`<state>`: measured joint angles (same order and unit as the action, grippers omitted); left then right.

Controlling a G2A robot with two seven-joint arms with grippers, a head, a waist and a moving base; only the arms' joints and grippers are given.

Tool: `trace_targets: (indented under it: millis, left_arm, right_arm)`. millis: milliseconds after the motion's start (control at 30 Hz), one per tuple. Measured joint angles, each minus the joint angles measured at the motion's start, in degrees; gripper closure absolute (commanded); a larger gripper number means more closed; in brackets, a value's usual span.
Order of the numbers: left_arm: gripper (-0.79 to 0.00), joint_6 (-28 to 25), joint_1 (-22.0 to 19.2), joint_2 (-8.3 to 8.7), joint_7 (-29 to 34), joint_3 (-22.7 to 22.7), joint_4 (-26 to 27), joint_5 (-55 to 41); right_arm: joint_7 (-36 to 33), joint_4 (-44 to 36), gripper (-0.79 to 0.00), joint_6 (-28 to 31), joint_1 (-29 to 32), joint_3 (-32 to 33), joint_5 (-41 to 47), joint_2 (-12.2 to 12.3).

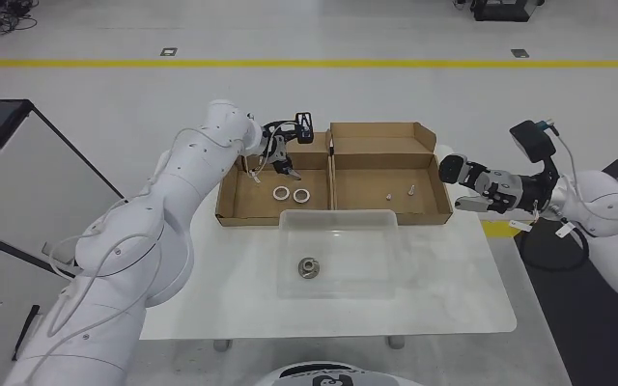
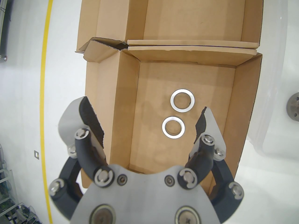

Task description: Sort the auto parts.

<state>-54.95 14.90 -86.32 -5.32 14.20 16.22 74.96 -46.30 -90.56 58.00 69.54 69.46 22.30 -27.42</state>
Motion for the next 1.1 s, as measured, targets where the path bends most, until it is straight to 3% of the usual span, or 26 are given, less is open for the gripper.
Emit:
trace_targets:
  millis: [167, 300, 533, 833, 1100]
  left_arm:
    - [-0.785, 0.3, 0.2, 0.05, 1.8, 0.0, 1.2, 0.4]
    - [-0.785, -2.7, -1.0, 0.75, 3.8, 0.5, 4.1, 0.8]
    - [-0.785, -3.0, -1.0, 4.21, 4.7, 0.3, 13.5, -0.1]
    - [-0.785, -3.1, 0.2, 12.64, 19.0, 0.4, 34.4, -10.4]
    - [-0.785, -2.3, 4.1, 21.02, 36.9, 5.1, 54.4, -21.6]
  right_arm:
    - [0.0, 0.0, -0.785, 0.0, 0.0, 0.0, 0.0, 0.0]
    - [0.0, 0.0, -0.785, 0.0, 0.0, 0.0, 0.0, 0.0]
    - [0.0, 0.0, -0.785, 0.0, 0.0, 0.0, 0.0, 0.0]
    - [0.0, 0.0, -0.785, 0.0, 0.0, 0.0, 0.0, 0.0]
    - [0.0, 0.0, -0.785, 0.0, 0.0, 0.0, 0.0, 0.0]
